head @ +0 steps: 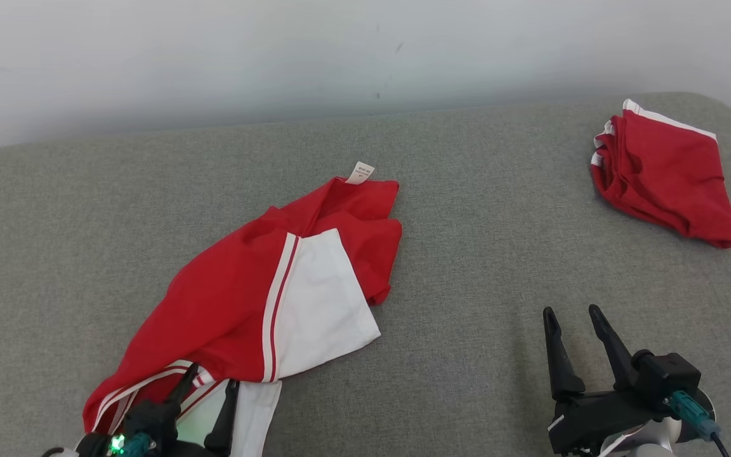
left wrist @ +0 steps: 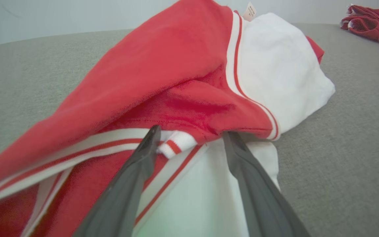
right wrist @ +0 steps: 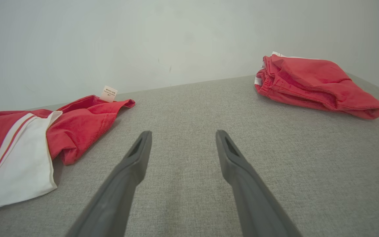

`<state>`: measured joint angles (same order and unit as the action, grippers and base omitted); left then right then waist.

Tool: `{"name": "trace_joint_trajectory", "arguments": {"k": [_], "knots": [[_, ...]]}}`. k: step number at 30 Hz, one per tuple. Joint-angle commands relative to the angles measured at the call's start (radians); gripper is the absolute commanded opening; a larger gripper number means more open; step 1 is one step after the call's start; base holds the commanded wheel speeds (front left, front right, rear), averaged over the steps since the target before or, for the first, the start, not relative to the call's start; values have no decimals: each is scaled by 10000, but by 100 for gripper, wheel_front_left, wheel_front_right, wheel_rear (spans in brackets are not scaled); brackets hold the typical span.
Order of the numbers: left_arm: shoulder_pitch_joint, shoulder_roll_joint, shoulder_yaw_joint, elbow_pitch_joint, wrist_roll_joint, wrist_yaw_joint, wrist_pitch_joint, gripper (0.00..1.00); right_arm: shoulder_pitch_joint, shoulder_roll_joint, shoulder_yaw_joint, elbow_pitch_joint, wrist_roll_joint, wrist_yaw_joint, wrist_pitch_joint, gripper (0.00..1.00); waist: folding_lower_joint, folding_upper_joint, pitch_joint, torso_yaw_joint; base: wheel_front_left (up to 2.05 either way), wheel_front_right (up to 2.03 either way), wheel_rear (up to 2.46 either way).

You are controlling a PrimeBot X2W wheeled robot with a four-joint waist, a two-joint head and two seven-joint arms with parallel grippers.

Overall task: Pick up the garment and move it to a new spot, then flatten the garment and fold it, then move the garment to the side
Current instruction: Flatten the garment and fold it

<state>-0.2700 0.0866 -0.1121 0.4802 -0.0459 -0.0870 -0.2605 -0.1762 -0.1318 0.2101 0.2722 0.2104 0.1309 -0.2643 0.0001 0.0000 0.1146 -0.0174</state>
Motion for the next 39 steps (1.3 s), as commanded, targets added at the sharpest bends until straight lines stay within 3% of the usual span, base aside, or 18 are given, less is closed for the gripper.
{"name": "trace_joint_trajectory", "arguments": {"k": [1,2,10,19,29,39], "knots": [[-159,38,-35,4,106,-68,-32,35,-81,-45,37,-21,-40,-3,-20,100,-1,0,-9,-7,0,0,0],[-214,28,-50,-66,88,-86,-32,0,-72,-50,24,-23,-49,-3,-20,100,-1,0,-16,2,0,0,0],[-73,-18,-133,-1378,-37,-169,-32,0,115,52,-90,-15,-81,-3,-20,100,-1,0,-135,323,0,0,0],[-408,596,-168,-2741,-311,-322,-32,0,184,166,-90,1,-92,-3,-20,100,-1,0,-260,660,0,0,0],[-1907,1723,-286,-2352,-939,-408,386,0,-97,173,78,30,49,-3,-20,100,-1,0,2,173,0,0,0],[-3230,2388,-92,-1148,-1354,-415,396,0,-362,124,127,10,93,-3,-20,100,-1,0,453,-297,0,0,0]]}}
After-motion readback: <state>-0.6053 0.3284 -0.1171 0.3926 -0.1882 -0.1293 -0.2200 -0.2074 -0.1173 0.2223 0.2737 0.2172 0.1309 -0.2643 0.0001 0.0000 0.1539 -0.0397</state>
